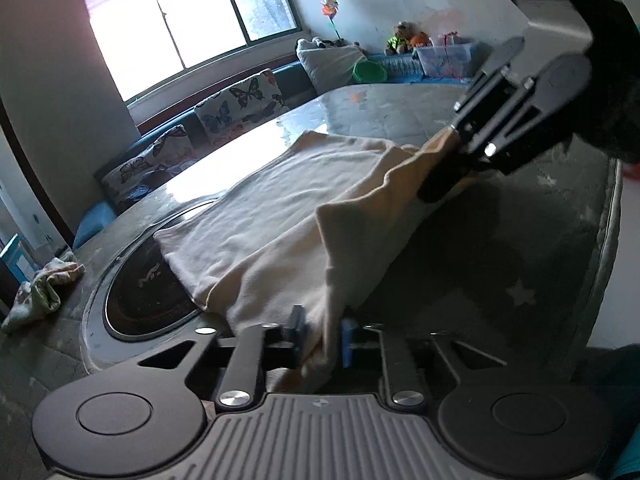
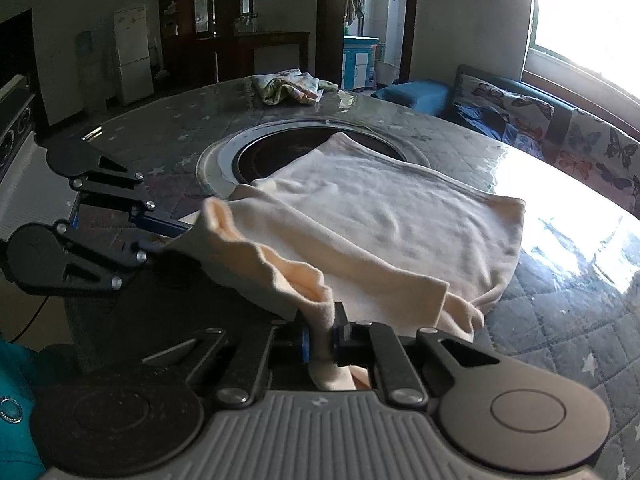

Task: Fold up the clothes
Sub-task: 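Grasp the hem corners with both grippers and lift them off the mattress, then carry the lifted hem with both grippers over the body toward the collar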

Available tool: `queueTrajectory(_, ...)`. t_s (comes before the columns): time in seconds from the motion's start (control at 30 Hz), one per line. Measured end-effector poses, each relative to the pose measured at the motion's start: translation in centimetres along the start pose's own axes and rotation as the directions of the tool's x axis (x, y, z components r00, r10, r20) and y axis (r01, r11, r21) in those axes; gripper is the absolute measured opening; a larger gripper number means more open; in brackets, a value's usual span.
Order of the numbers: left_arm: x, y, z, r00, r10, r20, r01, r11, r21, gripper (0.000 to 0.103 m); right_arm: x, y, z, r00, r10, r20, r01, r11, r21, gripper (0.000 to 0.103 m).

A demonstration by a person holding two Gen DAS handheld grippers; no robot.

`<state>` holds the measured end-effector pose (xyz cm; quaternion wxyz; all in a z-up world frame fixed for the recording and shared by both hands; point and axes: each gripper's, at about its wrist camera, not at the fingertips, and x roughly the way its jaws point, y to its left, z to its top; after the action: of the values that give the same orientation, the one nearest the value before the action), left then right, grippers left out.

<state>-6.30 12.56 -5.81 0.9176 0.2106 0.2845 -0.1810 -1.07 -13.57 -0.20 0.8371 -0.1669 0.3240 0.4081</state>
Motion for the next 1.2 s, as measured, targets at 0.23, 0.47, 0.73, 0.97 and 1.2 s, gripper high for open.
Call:
queueTrajectory(0.23,-2.0,0.8,0.3,0.999,-0.02,0.033,0.022,0.998,-0.064,0.007,-2.0,1.0,0.1,0.999,0.008,0.033,-0.008,1.0,-0.008,0.008)
queueTrajectory(0.47,-6.0,0.5,-0.2,0.997,-0.05,0.052,0.054,0.995,-0.088,0.006,-5.2,3.1,0.4,0.998,0.05,0.045,-0.048,0.998,-0.048,0.007)
queueTrajectory(0.73,-11.3,-0.4,-1.1,0.993,-0.109,0.045,0.115,0.983,-0.145,0.006,-10.3,7.4,-0.2,0.991,0.136,0.006,-0.135,0.984,-0.113,0.007)
queueTrajectory(0.97,-10.8,1.2,0.0,0.993,-0.089,0.073,0.101,0.98,-0.174,0.006,-10.4,7.2,0.8,0.991,0.13,0.008,-0.129,0.986,-0.104,0.007)
queueTrajectory(1.2,-7.0,4.6,3.1,0.992,-0.041,0.12,0.061,0.984,-0.168,0.006,-8.5,3.3,4.0,0.995,0.087,0.038,-0.084,0.993,-0.085,0.007)
